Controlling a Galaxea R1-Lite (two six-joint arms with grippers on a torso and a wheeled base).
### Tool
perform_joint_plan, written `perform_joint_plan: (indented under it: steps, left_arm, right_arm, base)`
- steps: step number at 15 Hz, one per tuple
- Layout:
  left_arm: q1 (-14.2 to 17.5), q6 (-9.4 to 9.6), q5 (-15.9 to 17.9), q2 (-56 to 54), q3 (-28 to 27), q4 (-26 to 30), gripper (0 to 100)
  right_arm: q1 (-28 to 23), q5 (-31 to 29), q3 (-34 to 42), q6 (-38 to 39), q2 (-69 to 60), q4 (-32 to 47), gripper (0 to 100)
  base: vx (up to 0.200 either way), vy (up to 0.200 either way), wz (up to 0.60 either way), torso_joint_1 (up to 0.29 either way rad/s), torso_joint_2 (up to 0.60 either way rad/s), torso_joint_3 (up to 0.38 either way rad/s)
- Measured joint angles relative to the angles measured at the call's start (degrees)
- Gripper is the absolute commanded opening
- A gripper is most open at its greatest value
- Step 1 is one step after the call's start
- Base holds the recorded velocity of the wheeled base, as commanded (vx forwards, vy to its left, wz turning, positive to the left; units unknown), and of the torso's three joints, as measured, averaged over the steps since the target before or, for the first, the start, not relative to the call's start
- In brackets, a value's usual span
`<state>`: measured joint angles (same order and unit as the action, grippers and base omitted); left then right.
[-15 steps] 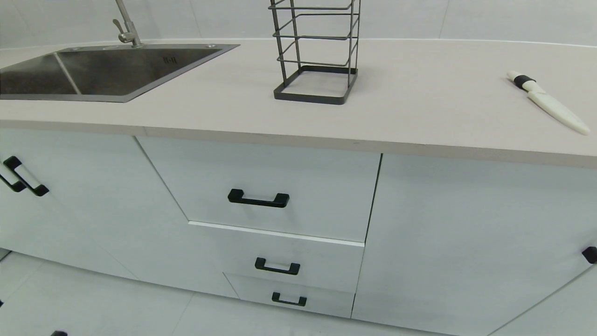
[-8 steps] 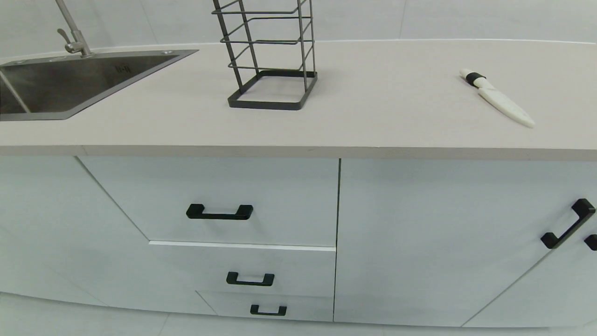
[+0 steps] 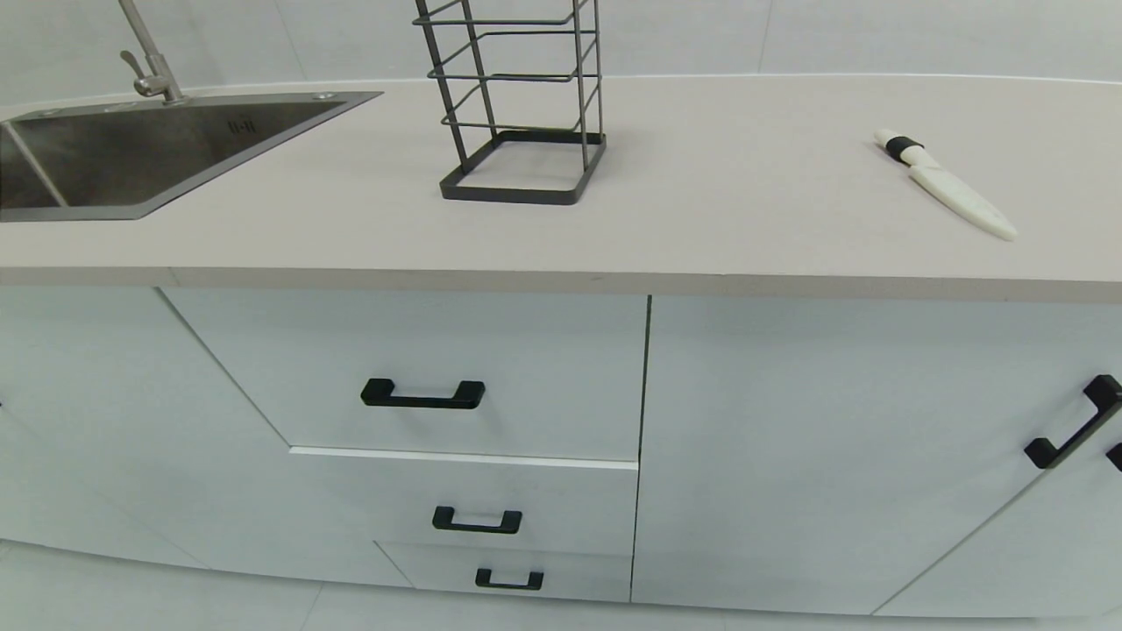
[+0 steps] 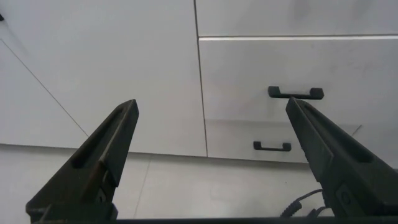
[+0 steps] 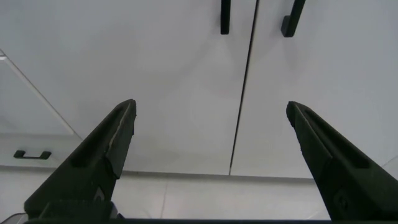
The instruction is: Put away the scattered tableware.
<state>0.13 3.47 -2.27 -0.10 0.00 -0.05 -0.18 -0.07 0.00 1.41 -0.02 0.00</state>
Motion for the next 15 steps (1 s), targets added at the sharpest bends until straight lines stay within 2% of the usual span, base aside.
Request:
perform_joint_plan:
  steps: [6,15]
  left_arm:
    - [0.1,-2.28,-0.1,0.0,0.0,0.0,100]
    - [-0.1,-2.33,-0.1,0.0,0.0,-0.1,100]
  right_arm:
    - [0.1,0.1,0.0,-0.2,0.0,0.0,100]
    - [0.0,0.5,0.0,-1.8,0.0,0.1,100]
  base:
    - [0.000,0.000,0.00,0.000,0.00,0.000]
    - [0.000,0.000,0.00,0.000,0.00,0.000]
